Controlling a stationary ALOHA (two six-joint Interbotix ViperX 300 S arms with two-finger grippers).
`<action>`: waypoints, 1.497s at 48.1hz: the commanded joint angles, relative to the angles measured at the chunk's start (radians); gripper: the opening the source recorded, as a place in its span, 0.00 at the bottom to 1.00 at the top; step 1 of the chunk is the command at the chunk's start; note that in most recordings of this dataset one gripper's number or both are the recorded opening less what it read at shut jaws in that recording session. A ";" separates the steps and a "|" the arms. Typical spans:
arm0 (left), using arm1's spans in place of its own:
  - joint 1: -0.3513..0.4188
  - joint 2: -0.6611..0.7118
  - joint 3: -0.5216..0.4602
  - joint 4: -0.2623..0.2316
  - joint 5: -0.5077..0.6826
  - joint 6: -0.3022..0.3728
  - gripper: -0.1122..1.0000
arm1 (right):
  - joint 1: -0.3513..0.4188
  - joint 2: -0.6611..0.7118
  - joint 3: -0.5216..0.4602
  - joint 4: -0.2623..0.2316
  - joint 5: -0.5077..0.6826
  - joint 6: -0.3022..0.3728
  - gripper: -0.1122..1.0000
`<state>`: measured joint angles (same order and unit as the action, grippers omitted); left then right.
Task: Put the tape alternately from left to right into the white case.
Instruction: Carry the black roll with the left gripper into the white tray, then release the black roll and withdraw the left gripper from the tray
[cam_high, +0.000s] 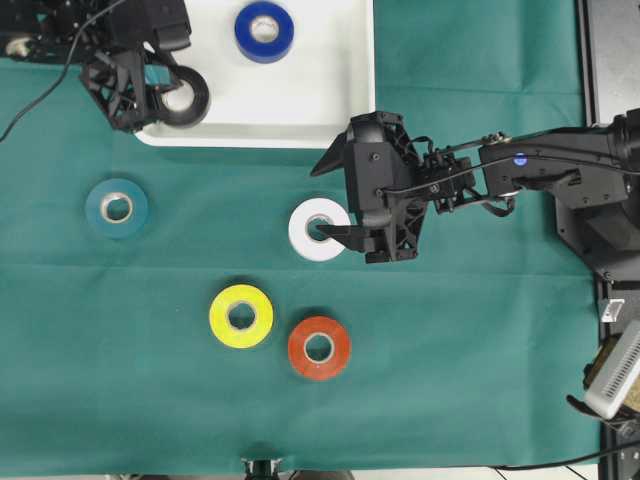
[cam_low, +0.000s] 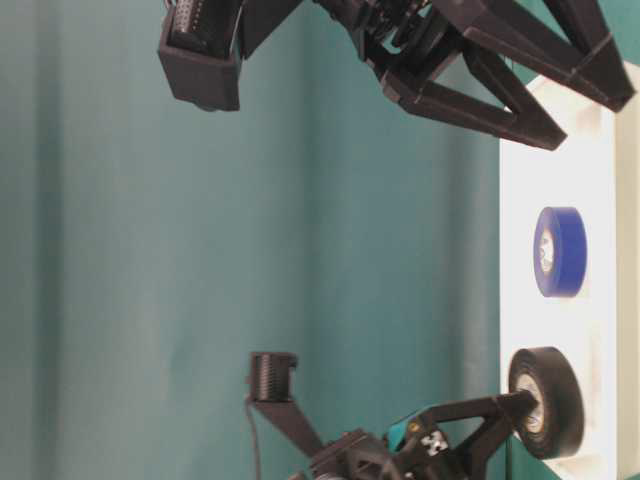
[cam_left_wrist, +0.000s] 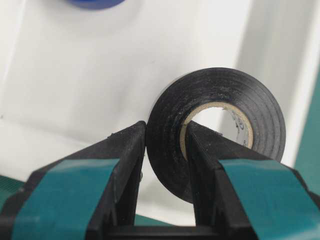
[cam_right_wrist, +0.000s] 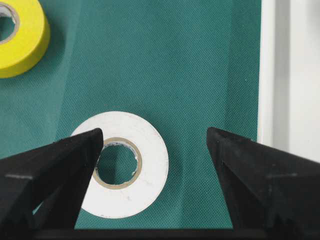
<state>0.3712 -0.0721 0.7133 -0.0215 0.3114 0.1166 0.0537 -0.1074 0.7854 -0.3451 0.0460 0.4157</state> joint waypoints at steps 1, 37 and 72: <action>0.009 0.002 -0.031 0.002 -0.018 0.003 0.31 | 0.003 -0.017 -0.009 0.002 -0.006 0.002 0.86; 0.011 0.015 -0.038 0.002 -0.055 0.002 0.50 | 0.003 -0.012 -0.008 0.002 -0.008 0.002 0.86; 0.003 0.011 -0.032 0.002 -0.052 0.000 1.00 | 0.003 -0.011 -0.009 0.002 -0.006 0.002 0.86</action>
<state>0.3804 -0.0445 0.6964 -0.0215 0.2638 0.1181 0.0537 -0.1058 0.7854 -0.3451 0.0476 0.4157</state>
